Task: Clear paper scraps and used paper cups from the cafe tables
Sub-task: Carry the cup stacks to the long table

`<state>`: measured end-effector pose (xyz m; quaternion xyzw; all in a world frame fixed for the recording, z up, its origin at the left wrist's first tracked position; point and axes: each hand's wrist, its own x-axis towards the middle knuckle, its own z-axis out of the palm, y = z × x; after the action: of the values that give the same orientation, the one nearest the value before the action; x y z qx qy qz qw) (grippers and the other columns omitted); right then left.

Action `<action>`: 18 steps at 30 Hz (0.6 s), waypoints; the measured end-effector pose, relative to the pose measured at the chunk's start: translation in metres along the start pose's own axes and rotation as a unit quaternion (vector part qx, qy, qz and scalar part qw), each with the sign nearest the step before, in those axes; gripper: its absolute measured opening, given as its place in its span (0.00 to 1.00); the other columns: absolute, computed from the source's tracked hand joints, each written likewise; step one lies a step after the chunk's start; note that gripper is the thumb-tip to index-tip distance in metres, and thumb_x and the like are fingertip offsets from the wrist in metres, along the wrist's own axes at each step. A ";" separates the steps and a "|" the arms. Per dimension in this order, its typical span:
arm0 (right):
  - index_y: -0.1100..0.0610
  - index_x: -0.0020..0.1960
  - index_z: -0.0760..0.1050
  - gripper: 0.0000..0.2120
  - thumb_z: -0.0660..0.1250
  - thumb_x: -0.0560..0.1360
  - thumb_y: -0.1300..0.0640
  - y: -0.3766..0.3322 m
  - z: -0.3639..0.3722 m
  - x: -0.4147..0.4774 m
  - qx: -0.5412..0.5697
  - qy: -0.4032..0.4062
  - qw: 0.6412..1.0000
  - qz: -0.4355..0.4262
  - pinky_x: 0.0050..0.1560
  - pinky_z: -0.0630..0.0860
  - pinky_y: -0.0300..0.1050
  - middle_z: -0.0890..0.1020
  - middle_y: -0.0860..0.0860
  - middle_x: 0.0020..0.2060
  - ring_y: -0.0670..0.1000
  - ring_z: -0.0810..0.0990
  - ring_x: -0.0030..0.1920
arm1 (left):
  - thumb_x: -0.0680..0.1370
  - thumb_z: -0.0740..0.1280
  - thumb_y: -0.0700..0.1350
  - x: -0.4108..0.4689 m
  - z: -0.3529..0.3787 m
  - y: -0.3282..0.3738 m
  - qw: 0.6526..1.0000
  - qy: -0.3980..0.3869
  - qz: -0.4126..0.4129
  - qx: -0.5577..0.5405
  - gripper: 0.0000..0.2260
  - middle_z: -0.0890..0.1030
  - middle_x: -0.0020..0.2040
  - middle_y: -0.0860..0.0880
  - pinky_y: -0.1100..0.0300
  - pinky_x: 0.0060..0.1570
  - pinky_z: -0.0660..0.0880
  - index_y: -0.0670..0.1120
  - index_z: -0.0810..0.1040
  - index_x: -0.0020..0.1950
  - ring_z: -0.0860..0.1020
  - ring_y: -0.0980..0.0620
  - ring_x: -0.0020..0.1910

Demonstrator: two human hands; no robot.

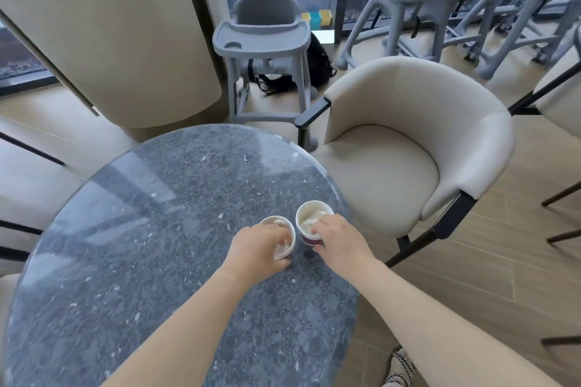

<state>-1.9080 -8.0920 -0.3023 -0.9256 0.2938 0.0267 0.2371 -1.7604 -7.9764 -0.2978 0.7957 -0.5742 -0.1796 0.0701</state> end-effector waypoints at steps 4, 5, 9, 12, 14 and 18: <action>0.58 0.50 0.74 0.07 0.60 0.74 0.64 0.003 0.001 0.003 -0.032 -0.001 0.999 0.013 0.49 0.73 0.49 0.76 0.53 0.52 0.55 0.71 0.56 | 0.73 0.65 0.49 0.004 0.000 0.003 1.000 0.008 -0.012 0.016 0.08 0.81 0.47 0.53 0.59 0.43 0.66 0.53 0.76 0.51 0.78 0.45 0.46; 0.59 0.49 0.74 0.07 0.60 0.74 0.64 0.005 -0.001 0.004 -0.031 0.004 0.999 0.016 0.50 0.73 0.49 0.76 0.53 0.52 0.55 0.72 0.56 | 0.73 0.64 0.49 0.005 -0.002 0.004 1.000 0.013 -0.013 0.023 0.08 0.81 0.46 0.51 0.59 0.42 0.66 0.52 0.76 0.51 0.78 0.43 0.46; 0.60 0.52 0.74 0.08 0.59 0.75 0.62 0.011 -0.016 -0.005 -0.007 0.045 0.999 0.018 0.52 0.71 0.49 0.77 0.54 0.51 0.57 0.73 0.54 | 0.72 0.63 0.47 0.014 -0.019 0.016 0.999 0.022 -0.001 0.029 0.10 0.81 0.47 0.48 0.54 0.44 0.74 0.50 0.76 0.53 0.78 0.43 0.48; 0.58 0.52 0.75 0.09 0.61 0.74 0.61 0.021 -0.031 -0.025 0.026 0.092 0.995 0.025 0.52 0.71 0.48 0.78 0.54 0.51 0.56 0.73 0.54 | 0.72 0.63 0.45 0.018 -0.035 0.040 0.999 0.037 0.034 0.011 0.09 0.81 0.46 0.50 0.53 0.44 0.75 0.50 0.77 0.52 0.77 0.44 0.47; 0.57 0.55 0.76 0.11 0.62 0.74 0.61 0.030 -0.045 -0.042 0.037 0.117 0.992 0.039 0.53 0.72 0.50 0.78 0.53 0.52 0.55 0.73 0.55 | 0.72 0.64 0.44 0.020 -0.045 0.062 0.996 0.057 0.064 0.002 0.09 0.81 0.46 0.51 0.53 0.43 0.74 0.51 0.77 0.51 0.77 0.45 0.47; 0.57 0.52 0.78 0.09 0.65 0.72 0.60 0.051 -0.080 -0.081 0.039 0.183 0.980 0.064 0.51 0.73 0.53 0.79 0.54 0.49 0.57 0.75 0.53 | 0.73 0.63 0.41 0.028 -0.059 0.116 0.986 0.085 0.141 0.009 0.14 0.80 0.54 0.51 0.50 0.46 0.74 0.51 0.77 0.58 0.76 0.43 0.51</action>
<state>-2.0103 -8.1220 -0.2374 -0.8840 0.3920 -0.1392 0.2131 -1.8342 -8.0467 -0.2116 0.7196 -0.6744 -0.0942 0.1358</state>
